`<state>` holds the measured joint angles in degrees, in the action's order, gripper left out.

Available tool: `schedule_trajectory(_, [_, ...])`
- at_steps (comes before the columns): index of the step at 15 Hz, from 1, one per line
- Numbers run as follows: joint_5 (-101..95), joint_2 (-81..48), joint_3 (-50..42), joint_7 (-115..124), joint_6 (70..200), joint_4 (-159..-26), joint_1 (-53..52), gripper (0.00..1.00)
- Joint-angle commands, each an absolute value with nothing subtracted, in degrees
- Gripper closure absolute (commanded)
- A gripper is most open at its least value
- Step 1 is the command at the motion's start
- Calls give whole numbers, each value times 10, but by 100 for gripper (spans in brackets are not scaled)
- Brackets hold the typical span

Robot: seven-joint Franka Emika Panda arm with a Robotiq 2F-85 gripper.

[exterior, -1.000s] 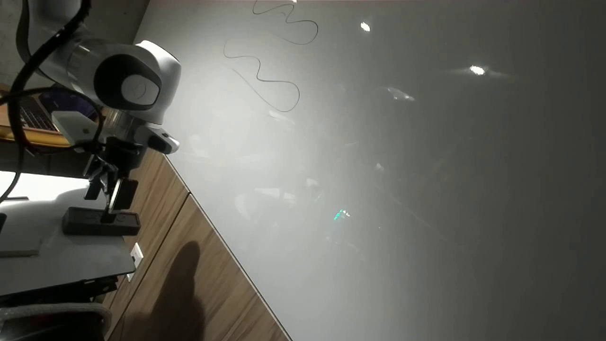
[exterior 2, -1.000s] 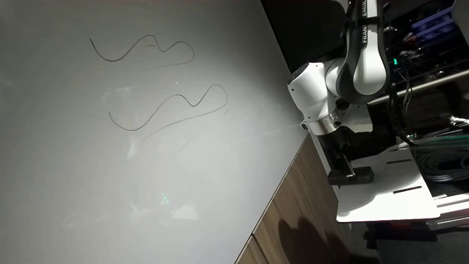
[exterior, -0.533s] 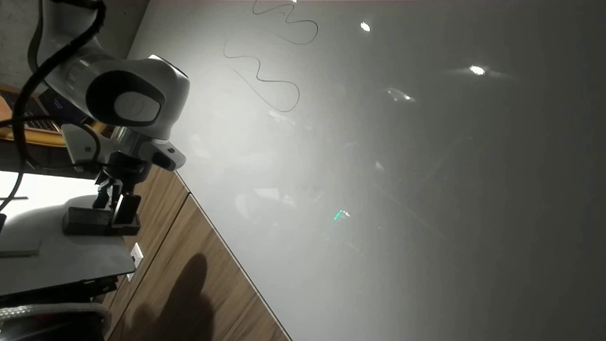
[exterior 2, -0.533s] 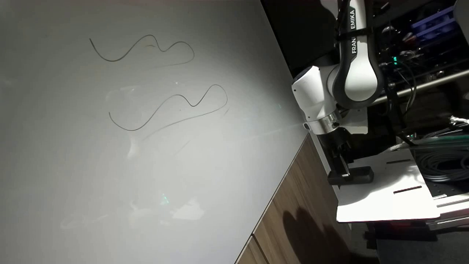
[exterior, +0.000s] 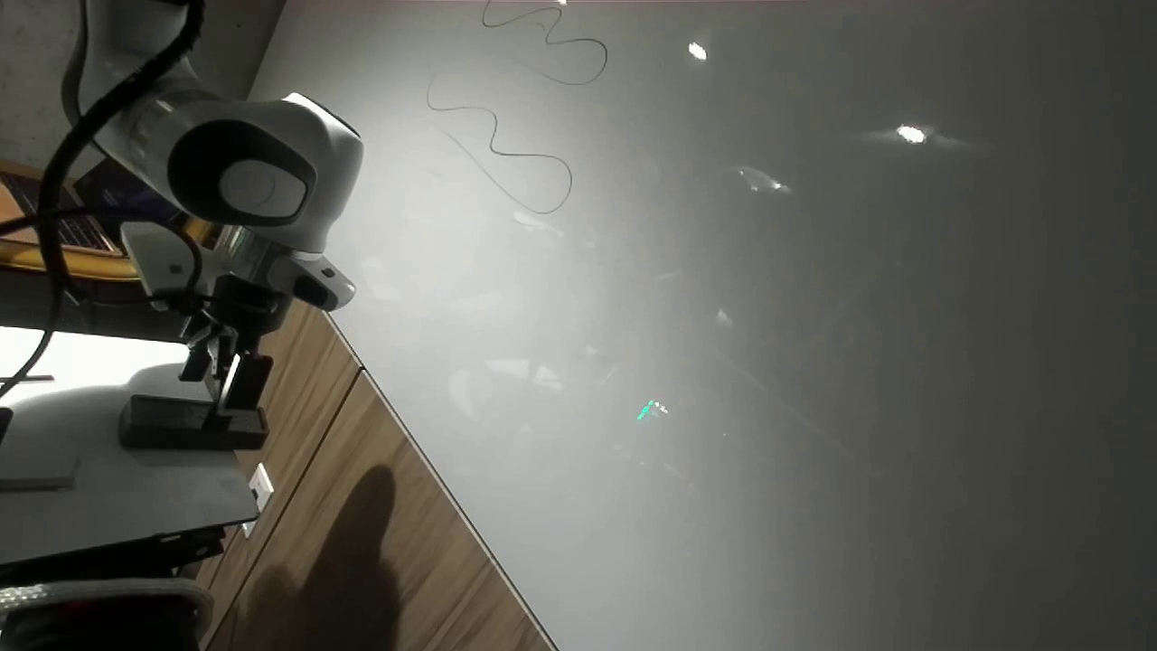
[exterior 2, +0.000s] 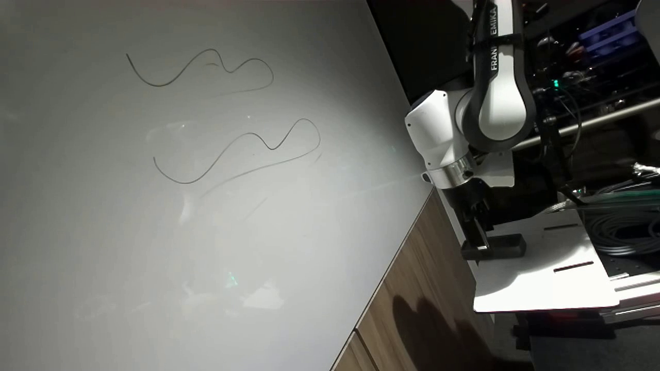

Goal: Use the eraser to wipe the whiteboard.

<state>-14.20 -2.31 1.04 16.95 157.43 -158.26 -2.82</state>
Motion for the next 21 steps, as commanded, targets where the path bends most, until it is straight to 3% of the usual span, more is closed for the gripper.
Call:
schedule_trajectory(1, [-134, 1, 20, 168, 1534, -1581, -37, 0])
schedule_trajectory(12, [-130, -31, 10, 157, 1541, -1581, -26, 1])
schedule_trajectory(13, [-130, -31, 10, 158, 1541, -1581, -27, 26])
schedule_trajectory(15, [-129, -30, 11, 159, 1541, -1581, -28, 27])
schedule_trajectory(19, [-130, -27, 13, 161, 1539, -1581, -31, 58])
schedule_trajectory(21, [-132, -26, 14, 163, 1538, -1580, -32, 69])
